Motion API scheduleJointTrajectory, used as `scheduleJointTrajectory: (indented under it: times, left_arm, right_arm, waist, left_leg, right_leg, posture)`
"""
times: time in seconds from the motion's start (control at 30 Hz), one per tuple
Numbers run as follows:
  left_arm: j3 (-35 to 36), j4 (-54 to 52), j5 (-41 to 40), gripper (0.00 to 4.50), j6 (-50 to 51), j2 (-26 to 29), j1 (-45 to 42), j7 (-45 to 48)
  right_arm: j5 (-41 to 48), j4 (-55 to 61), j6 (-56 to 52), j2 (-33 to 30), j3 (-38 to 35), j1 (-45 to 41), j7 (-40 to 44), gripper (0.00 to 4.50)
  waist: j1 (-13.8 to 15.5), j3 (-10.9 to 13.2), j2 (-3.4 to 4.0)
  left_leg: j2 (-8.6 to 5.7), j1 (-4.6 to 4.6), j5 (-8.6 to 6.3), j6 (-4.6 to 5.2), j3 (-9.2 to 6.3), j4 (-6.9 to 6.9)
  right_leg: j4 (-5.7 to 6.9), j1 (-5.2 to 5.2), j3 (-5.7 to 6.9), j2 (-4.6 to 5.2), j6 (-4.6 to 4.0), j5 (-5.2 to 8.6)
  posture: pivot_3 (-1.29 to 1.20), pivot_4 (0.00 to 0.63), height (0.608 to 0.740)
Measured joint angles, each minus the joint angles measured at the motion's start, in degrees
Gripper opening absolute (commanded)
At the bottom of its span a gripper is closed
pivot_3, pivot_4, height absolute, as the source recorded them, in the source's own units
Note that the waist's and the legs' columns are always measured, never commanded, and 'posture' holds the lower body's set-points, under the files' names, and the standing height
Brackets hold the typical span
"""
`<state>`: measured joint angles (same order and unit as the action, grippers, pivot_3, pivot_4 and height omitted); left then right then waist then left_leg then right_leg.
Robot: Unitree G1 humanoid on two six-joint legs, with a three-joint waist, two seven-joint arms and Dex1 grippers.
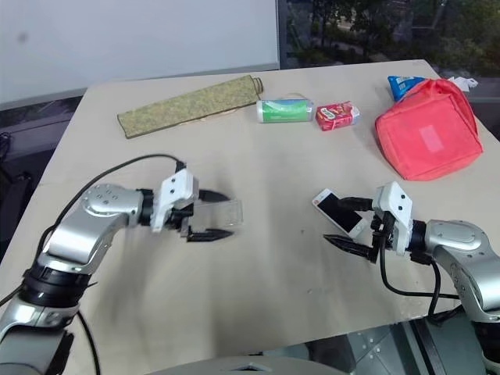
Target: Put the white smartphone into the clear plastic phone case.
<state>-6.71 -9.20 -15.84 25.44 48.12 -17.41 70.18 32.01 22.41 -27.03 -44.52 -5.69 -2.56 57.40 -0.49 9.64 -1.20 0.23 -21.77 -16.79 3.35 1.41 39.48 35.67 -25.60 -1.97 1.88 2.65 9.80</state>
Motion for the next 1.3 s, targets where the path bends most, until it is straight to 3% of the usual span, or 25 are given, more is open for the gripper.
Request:
scheduleJointTrajectory:
  times: [0.13, 0.17, 0.23, 0.33, 0.4, 0.43, 0.5, 0.53, 0.77, 1.0, 1.1, 1.3]
  left_arm:
    - [-0.26, 4.37, 2.19, 4.42, -3.35, 0.73, 2.01, -0.46]
    - [-0.49, 4.75, 2.40, 4.19, -4.21, 0.64, 1.93, -0.46]
    - [-0.67, 6.67, 3.45, 3.52, -6.62, -0.17, 1.52, -0.72]
    - [-1.24, 11.71, 5.15, 2.00, -11.87, -2.69, -0.36, -1.68]
    - [-1.50, 13.43, 5.58, 1.39, -14.16, -3.44, -0.81, -1.60]
    - [-2.17, 14.02, 5.98, 0.85, -16.37, -3.84, -0.99, -1.32]
    - [-2.89, 14.46, 6.55, 0.12, -18.30, -4.50, -1.34, -0.83]
    - [-3.06, 14.55, 6.61, 0.05, -18.53, -4.99, -1.49, -0.45]
    - [-6.00, 14.32, 7.18, 0.05, -15.86, -11.30, -4.29, -0.53]
    - [-15.37, 11.90, 7.90, 0.05, -12.35, -21.01, -8.64, -0.46]
    - [-16.60, 11.76, 7.90, 0.89, -11.37, -22.03, -9.53, -0.49]
    - [-16.34, 11.69, 7.92, 3.80, -10.50, -22.13, -10.16, -1.88]
  right_arm:
    - [0.04, -0.05, 0.14, 0.01, 0.20, -0.48, 0.68, 4.50]
    - [0.04, -0.05, 0.16, 0.06, 0.26, -0.80, 0.77, 4.50]
    - [0.05, -0.06, 0.16, 0.10, 0.28, -1.00, 0.80, 4.50]
    - [0.40, -0.04, -0.13, 0.13, 0.27, -1.51, 0.85, 4.50]
    - [0.73, -0.04, -0.24, 0.09, 0.27, -1.51, 1.06, 4.50]
    - [0.89, -0.03, -0.26, 0.03, 0.27, -1.51, 1.25, 4.50]
    - [1.27, -0.01, -0.25, 0.00, 0.26, -1.50, 1.83, 4.50]
    - [1.63, 0.02, -0.19, 0.00, 0.26, -1.50, 2.25, 4.50]
    - [2.61, 0.75, 0.32, 0.00, 0.08, -0.88, 3.39, 4.50]
    - [2.32, 0.54, 1.19, -1.18, -1.71, -0.12, 3.58, 4.50]
    - [1.62, -0.02, 1.62, -1.93, -2.23, -0.03, 3.46, 4.50]
    - [-3.16, -1.24, 1.33, -1.99, -1.84, 0.07, -1.65, 4.50]
  waist:
    - [0.29, 0.00, -0.02]
    - [0.32, 0.00, -0.01]
    - [0.32, -0.01, 0.00]
    - [0.49, -0.08, 0.03]
    - [0.49, -0.12, 0.05]
    - [0.50, -0.15, 0.08]
    - [0.72, -0.22, 0.16]
    - [0.97, -0.27, 0.22]
    - [1.75, -0.32, 0.26]
    - [1.05, -0.29, 0.21]
    - [0.75, -0.29, 0.21]
    - [0.40, -0.29, 0.21]
  left_leg:
    - [-0.03, -0.02, 0.01, -0.02, 0.00, 0.03]
    - [-0.04, 0.00, 0.01, -0.03, 0.03, 0.03]
    - [-0.04, 0.02, 0.01, -0.03, 0.04, 0.03]
    - [-0.05, 0.05, 0.02, -0.03, 0.03, 0.03]
    - [-0.05, 0.06, 0.02, -0.03, 0.04, 0.03]
    - [-0.05, 0.06, 0.02, -0.03, 0.04, 0.03]
    - [-0.07, 0.06, 0.02, -0.03, 0.05, 0.03]
    - [-0.08, 0.06, 0.02, -0.03, 0.06, 0.04]
    - [-0.16, 0.01, 0.03, -0.03, -0.04, 0.22]
    - [-0.13, -0.08, 0.01, -0.01, -0.08, 0.34]
    - [-0.03, -0.01, 0.01, -0.01, -0.14, 0.34]
    - [0.04, 0.02, 0.02, -0.01, -0.15, 0.35]
  right_leg:
    - [-0.01, 0.01, 0.03, 0.05, 0.01, 0.00]
    - [-0.02, 0.02, 0.03, 0.08, 0.01, 0.00]
    - [-0.01, 0.03, 0.02, 0.08, 0.01, 0.00]
    - [0.01, 0.06, 0.03, 0.07, -0.04, -0.03]
    - [0.01, 0.07, 0.03, 0.07, -0.06, -0.04]
    - [0.01, 0.07, 0.03, 0.08, -0.07, -0.05]
    - [0.01, 0.08, 0.03, 0.10, -0.07, -0.05]
    - [0.01, 0.09, 0.02, 0.11, -0.05, -0.04]
    - [0.00, 0.23, 0.06, 0.14, 0.01, -0.01]
    - [-0.06, 0.23, 0.05, 0.05, -0.06, -0.07]
    - [0.04, 0.23, 0.06, -0.15, 0.01, 0.00]
    - [0.13, 0.23, 0.05, -0.22, 0.00, -0.01]
  posture:
    - [0.00, 0.150, 0.740]
    - [0.00, 0.150, 0.740]
    - [0.00, 0.150, 0.740]
    - [0.00, 0.150, 0.740]
    - [0.00, 0.150, 0.740]
    - [0.00, 0.150, 0.740]
    - [0.00, 0.150, 0.740]
    - [0.00, 0.150, 0.740]
    - [0.00, 0.150, 0.740]
    - [0.00, 0.150, 0.740]
    - [0.00, 0.150, 0.740]
    - [0.00, 0.150, 0.740]
